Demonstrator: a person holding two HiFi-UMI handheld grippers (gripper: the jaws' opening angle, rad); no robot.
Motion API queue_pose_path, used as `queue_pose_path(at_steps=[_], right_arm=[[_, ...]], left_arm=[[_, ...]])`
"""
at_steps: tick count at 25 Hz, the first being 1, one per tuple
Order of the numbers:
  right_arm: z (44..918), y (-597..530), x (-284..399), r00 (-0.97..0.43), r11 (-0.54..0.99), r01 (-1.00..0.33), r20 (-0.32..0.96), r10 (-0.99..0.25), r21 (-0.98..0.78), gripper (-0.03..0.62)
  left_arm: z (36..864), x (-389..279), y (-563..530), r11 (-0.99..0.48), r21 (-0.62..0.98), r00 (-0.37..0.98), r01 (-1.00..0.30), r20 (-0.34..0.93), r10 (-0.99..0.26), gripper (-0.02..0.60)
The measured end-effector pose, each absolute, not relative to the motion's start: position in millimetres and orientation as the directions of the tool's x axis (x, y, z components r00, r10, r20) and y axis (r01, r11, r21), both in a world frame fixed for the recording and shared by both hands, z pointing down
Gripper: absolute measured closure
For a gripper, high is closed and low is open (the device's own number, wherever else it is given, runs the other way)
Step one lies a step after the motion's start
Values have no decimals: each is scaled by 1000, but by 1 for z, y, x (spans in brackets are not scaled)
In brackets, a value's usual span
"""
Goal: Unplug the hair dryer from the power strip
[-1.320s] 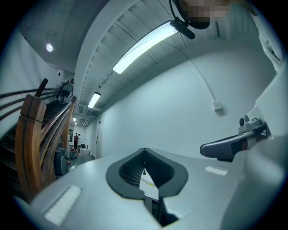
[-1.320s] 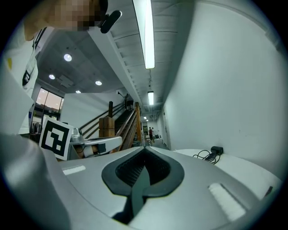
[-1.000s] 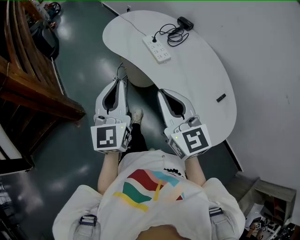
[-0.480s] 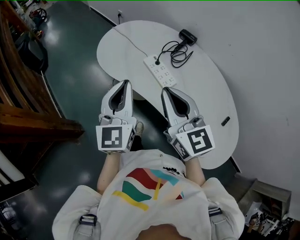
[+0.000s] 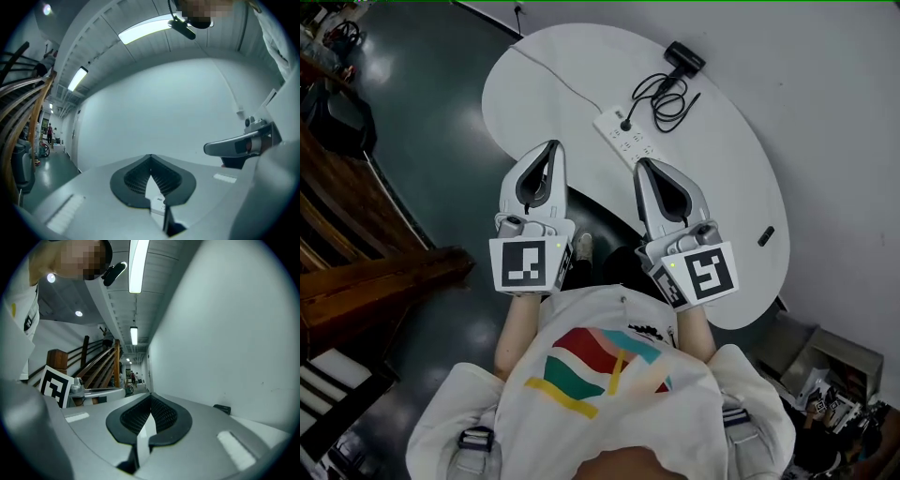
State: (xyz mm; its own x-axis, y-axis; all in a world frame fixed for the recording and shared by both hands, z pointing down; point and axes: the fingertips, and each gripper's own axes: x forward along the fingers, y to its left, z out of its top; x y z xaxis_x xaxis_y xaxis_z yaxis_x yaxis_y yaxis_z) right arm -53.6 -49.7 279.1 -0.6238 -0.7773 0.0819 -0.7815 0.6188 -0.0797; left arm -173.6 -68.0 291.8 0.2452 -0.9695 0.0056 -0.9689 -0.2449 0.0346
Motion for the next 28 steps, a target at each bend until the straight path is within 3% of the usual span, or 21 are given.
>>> queue_pose_path(at_steps=[21, 23, 26, 28], right_arm=[[284, -110, -38, -617, 610, -786, 79, -783, -98, 580], [286, -112, -37, -620, 612, -784, 86, -780, -100, 580], [291, -116, -32, -618, 608, -786, 96, -781, -111, 580], [294, -120, -27, -614, 603, -789, 100, -783, -120, 580]], left_arm=[[300, -141, -122, -314, -1, 314, -949, 49, -948, 582], [305, -135, -130, -350, 13, 350, -937, 66, -934, 530], [321, -123, -149, -415, 13, 414, -910, 83, -906, 391], [341, -112, -160, -468, -20, 461, -883, 144, -876, 371]])
